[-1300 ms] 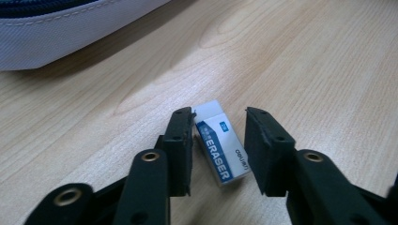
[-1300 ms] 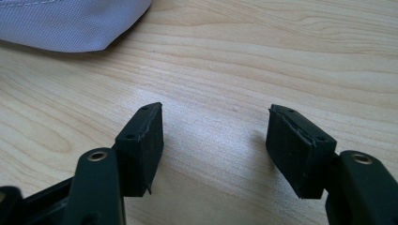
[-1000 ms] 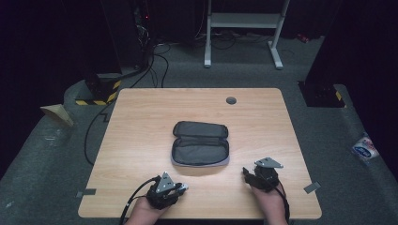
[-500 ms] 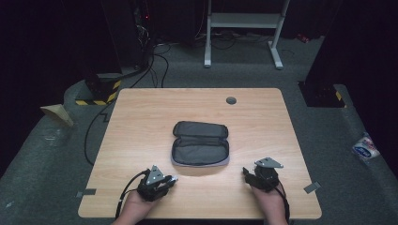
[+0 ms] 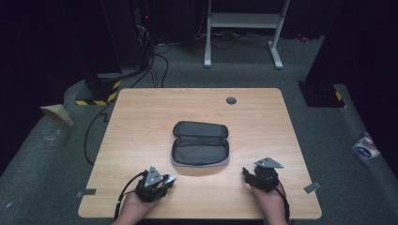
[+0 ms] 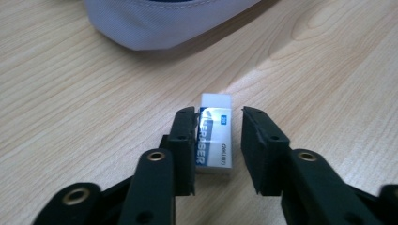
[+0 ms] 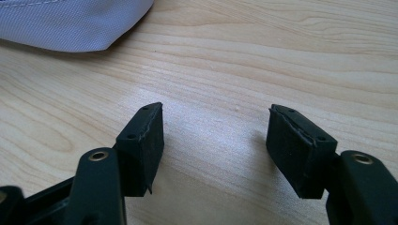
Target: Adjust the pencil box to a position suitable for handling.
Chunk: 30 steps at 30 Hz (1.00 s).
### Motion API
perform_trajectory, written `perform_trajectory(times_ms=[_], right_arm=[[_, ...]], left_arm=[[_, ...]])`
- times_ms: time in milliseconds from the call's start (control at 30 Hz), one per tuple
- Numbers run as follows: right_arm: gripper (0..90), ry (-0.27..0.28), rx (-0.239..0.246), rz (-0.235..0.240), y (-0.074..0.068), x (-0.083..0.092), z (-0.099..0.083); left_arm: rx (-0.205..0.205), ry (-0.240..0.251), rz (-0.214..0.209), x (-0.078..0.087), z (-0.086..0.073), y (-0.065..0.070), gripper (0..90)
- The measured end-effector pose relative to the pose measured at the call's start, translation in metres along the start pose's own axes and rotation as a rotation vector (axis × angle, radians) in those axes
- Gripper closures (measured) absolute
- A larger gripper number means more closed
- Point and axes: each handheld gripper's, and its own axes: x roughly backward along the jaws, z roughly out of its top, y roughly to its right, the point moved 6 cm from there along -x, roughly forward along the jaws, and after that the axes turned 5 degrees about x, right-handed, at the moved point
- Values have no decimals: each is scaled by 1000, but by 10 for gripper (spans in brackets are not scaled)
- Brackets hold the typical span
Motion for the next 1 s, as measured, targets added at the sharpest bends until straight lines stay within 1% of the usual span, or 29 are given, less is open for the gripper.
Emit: perform_trajectory(times_ms=[100, 167, 300, 400, 433, 500, 567, 667, 767, 800, 900, 1000], right_arm=[[368, 0, -1, 0, 0, 0, 0], [368, 0, -1, -1, 0, 0, 0], [369, 0, -2, 0, 0, 0, 0], [368, 0, 0, 1, 0, 0, 0], [368, 0, 0, 1, 0, 0, 0], [368, 0, 1, 2, 0, 0, 0], [367, 0, 1, 4, 0, 0, 0], [366, 1, 1, 7, 0, 0, 0], [364, -2, 0, 7, 0, 0, 0], [363, -2, 0, 7, 0, 0, 0], [362, 0, 1, 5, 0, -1, 0], [361, 1, 0, 5, 0, -1, 0]], left_arm=[[5, 2, -4, 0, 0, -1, 721], [8, 3, -5, 0, 0, -1, 723], [-1, 0, -3, 0, 0, -2, 728], [8, -1, -3, 0, 0, -2, 729], [11, 3, -10, 1, 1, -3, 729], [13, 12, -10, 2, 2, -3, 730], [20, 29, -7, 4, 4, -7, 730], [26, 35, -2, 5, 4, -10, 729], [54, 53, 3, 8, 5, -16, 730], [54, 53, 3, 8, 5, -16, 730], [75, 75, 8, 13, 9, -20, 730], [75, 88, 18, 15, 11, -22, 730]])
